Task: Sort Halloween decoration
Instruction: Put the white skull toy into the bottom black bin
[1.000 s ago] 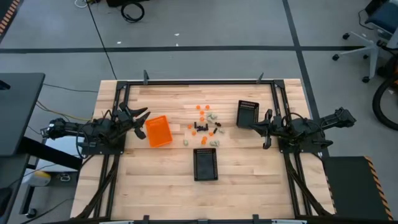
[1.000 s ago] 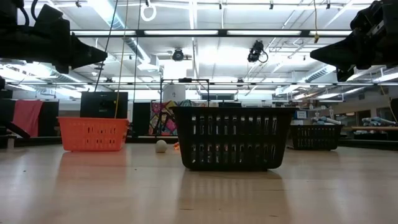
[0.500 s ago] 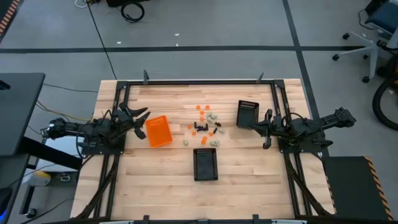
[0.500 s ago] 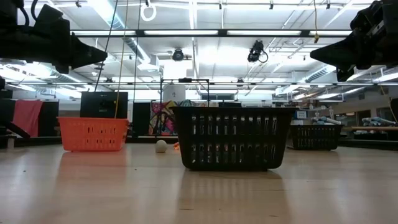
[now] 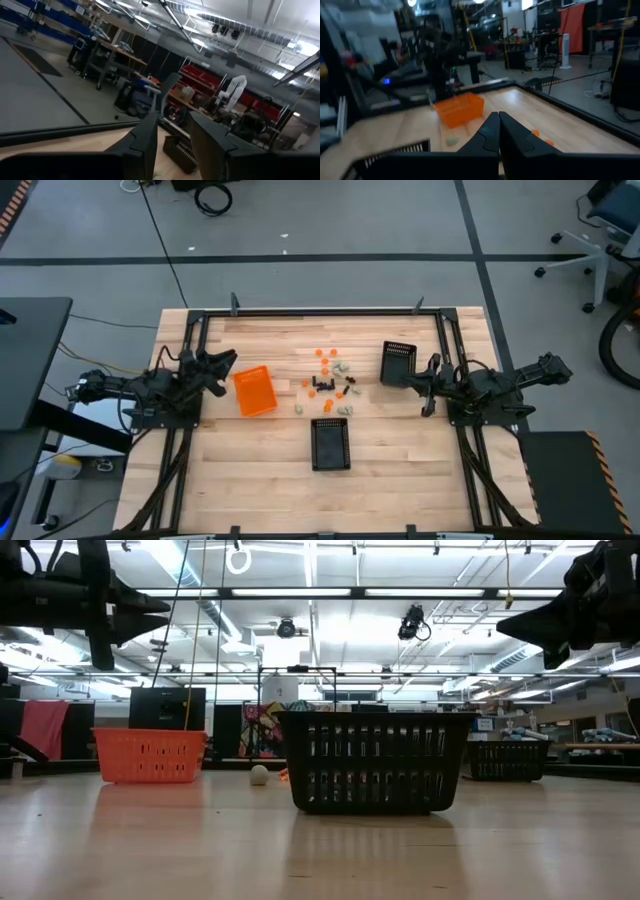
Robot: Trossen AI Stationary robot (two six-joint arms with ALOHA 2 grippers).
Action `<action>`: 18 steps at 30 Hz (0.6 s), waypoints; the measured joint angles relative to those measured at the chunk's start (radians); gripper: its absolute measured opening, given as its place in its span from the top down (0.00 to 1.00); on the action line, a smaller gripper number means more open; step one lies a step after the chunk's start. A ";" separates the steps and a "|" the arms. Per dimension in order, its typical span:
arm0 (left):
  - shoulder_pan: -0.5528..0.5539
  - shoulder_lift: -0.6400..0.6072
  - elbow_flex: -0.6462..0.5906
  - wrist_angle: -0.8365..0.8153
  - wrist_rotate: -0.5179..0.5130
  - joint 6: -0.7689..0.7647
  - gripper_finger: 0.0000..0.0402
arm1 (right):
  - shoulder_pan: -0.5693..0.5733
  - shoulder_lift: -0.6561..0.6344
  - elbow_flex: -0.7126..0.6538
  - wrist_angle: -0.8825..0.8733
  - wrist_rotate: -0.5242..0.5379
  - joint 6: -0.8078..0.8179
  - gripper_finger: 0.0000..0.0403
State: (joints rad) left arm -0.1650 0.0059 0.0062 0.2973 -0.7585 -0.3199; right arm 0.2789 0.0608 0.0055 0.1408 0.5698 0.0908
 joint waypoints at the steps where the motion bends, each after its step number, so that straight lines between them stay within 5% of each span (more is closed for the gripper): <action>1: 0.000 0.000 0.000 -0.001 0.000 0.006 0.71 | 0.000 0.000 0.000 0.018 0.003 0.020 0.98; 13: 0.000 0.000 0.000 -0.006 0.000 0.020 0.71 | 0.000 0.000 0.000 0.173 0.008 0.050 0.98; 18: 0.000 0.000 0.000 -0.006 0.000 0.020 0.71 | 0.000 0.000 0.000 0.192 0.116 0.017 0.98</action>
State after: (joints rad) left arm -0.1650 0.0063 0.0059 0.2917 -0.7589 -0.2996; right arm 0.2787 0.0608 0.0057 0.3329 0.6855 0.1077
